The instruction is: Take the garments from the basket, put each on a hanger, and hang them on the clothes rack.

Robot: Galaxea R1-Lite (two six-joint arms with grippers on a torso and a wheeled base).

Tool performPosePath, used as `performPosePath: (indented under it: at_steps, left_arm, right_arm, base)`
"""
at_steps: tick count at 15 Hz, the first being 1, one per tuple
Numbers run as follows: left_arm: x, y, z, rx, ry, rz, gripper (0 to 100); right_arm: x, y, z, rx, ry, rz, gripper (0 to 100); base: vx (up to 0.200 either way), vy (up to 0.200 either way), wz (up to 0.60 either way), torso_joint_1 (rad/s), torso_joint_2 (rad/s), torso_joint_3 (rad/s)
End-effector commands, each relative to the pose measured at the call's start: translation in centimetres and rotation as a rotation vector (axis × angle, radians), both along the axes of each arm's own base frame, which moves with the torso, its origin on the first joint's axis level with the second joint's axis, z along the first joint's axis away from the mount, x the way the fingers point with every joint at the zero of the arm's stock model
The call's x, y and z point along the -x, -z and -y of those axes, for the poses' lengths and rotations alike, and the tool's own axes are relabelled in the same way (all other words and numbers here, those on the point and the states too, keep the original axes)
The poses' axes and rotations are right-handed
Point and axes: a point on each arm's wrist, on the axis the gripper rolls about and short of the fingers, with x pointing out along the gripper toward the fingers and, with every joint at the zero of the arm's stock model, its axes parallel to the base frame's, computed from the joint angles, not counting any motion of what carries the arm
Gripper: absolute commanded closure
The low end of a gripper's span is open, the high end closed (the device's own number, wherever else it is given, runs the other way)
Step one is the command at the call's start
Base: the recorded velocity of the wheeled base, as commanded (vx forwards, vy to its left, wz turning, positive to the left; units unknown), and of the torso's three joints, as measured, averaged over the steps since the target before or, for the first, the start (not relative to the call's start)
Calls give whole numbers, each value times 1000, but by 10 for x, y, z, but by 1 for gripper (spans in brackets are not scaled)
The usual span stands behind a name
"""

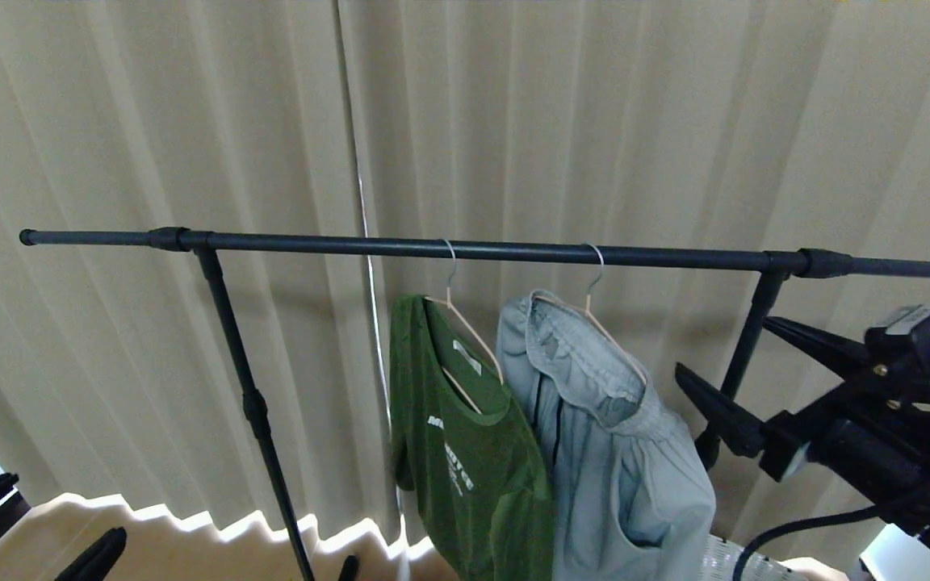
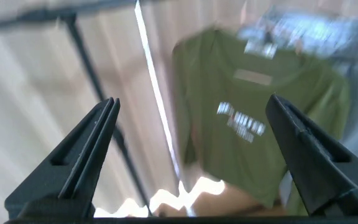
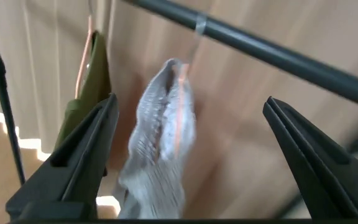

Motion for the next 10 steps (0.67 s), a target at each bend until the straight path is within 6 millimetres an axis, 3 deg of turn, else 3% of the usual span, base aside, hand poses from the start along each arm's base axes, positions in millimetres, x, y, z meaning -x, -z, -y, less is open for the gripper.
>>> performPosePath:
  at_steps: [1, 2, 6, 10]
  left_arm:
    - [27, 17, -3, 19, -67, 51, 0]
    - [33, 30, -4, 13, -71, 40, 0]
    - [60, 52, -5, 21, -71, 125, 0]
    - [66, 59, -4, 60, -94, 142, 0]
  right_arm:
    - [24, 9, 36, 7, 136, -16, 0]
    - [29, 15, 47, 17, 196, -40, 0]
    - [55, 24, 79, 34, 429, -105, 0]
    - [105, 35, 95, 38, 606, -172, 0]
  base:
    - [0, 0, 0, 0, 0, 0]
    - [0, 0, 0, 0, 0, 0]
    - [0, 0, 0, 0, 0, 0]
    - [0, 0, 0, 0, 0, 0]
